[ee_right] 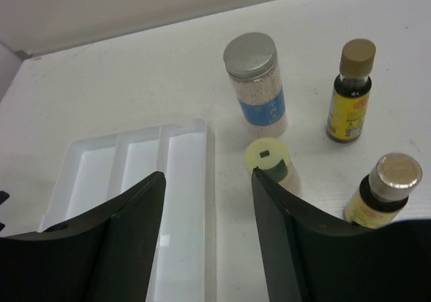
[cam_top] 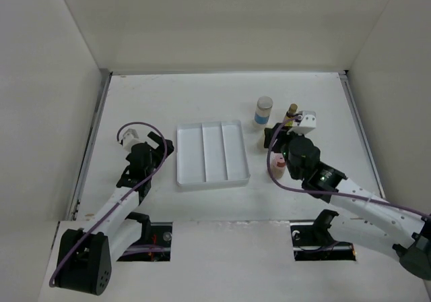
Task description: Organize the condiment bottles
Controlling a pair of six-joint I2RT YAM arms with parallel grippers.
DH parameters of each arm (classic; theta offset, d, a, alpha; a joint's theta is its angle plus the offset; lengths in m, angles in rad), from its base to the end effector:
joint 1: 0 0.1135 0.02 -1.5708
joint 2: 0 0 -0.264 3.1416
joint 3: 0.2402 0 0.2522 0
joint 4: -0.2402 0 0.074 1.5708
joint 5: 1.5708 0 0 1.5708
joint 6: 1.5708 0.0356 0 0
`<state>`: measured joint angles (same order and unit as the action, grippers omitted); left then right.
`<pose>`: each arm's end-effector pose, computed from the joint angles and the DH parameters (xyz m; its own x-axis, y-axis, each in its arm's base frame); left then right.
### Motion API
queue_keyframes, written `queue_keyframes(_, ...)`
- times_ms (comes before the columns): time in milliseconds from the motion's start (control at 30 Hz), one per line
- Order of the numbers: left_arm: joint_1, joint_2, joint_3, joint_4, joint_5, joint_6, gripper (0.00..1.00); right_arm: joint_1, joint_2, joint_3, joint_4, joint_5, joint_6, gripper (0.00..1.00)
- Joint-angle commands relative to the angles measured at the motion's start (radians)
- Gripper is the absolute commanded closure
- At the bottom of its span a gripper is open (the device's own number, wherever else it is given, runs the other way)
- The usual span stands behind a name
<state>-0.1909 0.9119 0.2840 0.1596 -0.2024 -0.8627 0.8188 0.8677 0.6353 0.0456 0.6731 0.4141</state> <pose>0.1869 -0.0288 0.1777 -0.2956 -0.7007 -0.6493 -0.3303 0.7127 -0.6188 0.1539 0.1320 0.2979 -0.1775 0.2708 -0.9461 -0.0886 0.9531 0.2894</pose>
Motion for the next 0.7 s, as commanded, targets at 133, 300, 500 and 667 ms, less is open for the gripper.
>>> queue_keyframes(133,0.002,-0.019,0.012,0.054,0.001,0.019,0.0,-0.082,0.122,0.139,0.106,-0.096,-0.061,0.54)
queue_keyframes(300,0.0,-0.034,0.003,0.074,0.0,0.019,0.0,-0.181,0.214,0.216,0.086,-0.204,-0.051,0.72)
queue_keyframes(500,-0.015,-0.019,-0.002,0.089,0.003,0.016,0.0,-0.28,0.421,0.38,0.019,-0.25,-0.086,0.41)
queue_keyframes(667,-0.014,-0.025,-0.012,0.101,0.003,0.019,0.0,-0.323,0.615,0.529,-0.003,-0.25,-0.141,0.13)
